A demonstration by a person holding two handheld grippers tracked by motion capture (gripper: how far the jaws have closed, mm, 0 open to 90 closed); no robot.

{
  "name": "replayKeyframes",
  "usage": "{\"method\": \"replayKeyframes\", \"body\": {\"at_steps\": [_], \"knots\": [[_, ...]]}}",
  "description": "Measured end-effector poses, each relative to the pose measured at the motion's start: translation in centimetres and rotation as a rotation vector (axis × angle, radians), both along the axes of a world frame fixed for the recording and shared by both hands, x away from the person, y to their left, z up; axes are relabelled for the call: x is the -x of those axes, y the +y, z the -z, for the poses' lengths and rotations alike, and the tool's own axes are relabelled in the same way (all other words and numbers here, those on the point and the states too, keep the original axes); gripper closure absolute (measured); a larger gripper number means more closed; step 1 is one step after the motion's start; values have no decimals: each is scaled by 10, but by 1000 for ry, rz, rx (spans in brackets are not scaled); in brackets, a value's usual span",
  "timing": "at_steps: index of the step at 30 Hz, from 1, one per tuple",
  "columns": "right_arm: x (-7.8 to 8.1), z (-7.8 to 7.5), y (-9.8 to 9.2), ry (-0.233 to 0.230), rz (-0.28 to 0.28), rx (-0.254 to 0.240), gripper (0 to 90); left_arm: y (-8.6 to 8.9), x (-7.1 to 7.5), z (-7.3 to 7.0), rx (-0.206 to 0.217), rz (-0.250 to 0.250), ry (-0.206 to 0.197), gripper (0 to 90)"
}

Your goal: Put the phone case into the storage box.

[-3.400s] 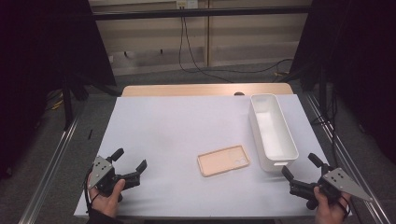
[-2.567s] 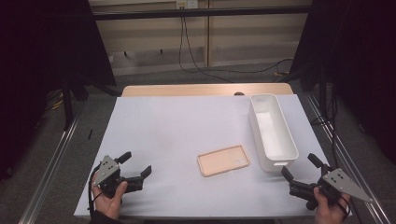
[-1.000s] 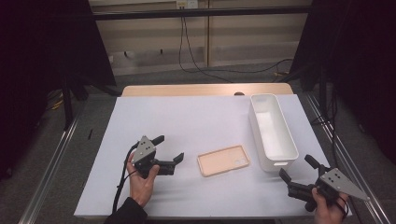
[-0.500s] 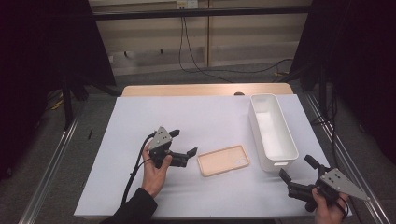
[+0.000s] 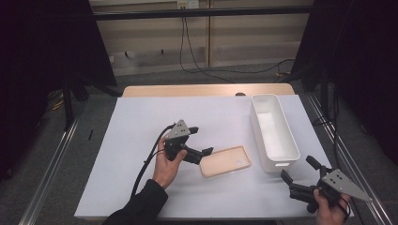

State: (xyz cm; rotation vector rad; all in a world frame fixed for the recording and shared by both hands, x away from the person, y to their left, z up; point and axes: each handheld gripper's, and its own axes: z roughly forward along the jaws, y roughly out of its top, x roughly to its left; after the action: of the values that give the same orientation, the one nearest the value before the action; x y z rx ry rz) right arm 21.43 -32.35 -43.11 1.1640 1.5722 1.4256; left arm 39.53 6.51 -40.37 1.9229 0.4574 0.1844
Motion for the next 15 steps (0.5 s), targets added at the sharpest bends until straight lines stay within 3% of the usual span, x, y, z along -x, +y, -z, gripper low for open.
{"method": "replayKeyframes", "body": {"at_steps": [3,10,11,13,15], "knots": [[0,0,0,0,1,-1,0,-3,-3,-1,-11,-6,2,45],[0,0,0,-1,-1,0,0,-11,-23,4,-44,44,129,54],[0,0,0,-1,-1,0,0,-11,-23,4,-44,44,129,53],[0,0,0,-3,-1,4,0,-16,-27,6,-100,23,124,51],[0,0,-1,-3,1,3,0,-19,-30,7,-126,39,147,50]]}}
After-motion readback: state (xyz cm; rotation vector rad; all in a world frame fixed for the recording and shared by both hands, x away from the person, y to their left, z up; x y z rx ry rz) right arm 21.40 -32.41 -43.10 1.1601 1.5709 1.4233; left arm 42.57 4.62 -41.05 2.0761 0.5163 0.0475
